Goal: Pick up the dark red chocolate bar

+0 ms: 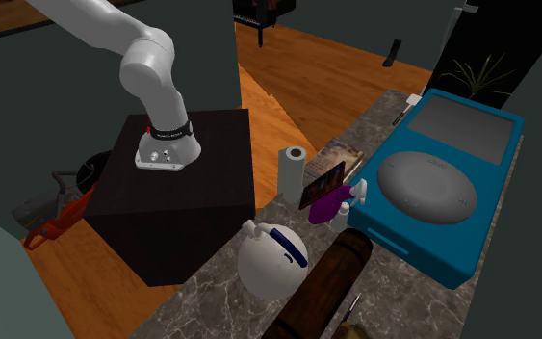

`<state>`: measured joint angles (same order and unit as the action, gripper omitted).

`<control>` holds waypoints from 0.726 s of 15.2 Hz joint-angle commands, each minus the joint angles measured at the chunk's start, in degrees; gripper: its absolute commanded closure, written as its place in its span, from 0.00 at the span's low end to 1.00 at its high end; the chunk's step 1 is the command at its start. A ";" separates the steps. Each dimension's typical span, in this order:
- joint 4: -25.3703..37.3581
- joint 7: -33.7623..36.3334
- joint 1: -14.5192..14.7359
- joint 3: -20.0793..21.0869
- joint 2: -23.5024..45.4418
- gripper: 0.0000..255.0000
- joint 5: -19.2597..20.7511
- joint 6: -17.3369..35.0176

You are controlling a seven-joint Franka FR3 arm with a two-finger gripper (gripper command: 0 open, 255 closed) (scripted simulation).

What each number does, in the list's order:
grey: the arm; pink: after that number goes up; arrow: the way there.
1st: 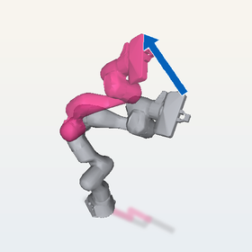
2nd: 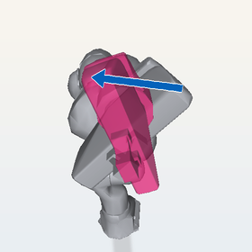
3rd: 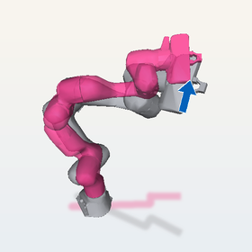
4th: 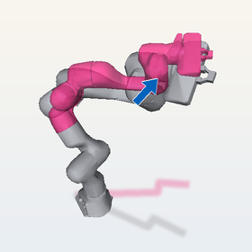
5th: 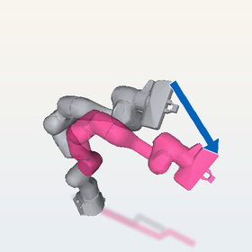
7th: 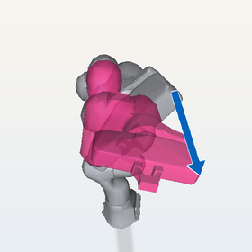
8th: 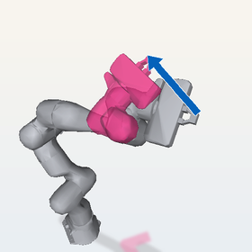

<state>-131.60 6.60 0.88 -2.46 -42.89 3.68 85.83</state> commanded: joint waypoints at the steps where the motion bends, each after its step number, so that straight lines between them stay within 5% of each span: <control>1: 0.00 0.00 0.00 0.00 0.00 0.00 0.00 0.00; 11: -0.81 -31.45 3.36 -18.28 11.58 0.00 4.13 8.36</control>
<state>-132.53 -21.15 3.85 -18.82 -32.97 7.52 93.15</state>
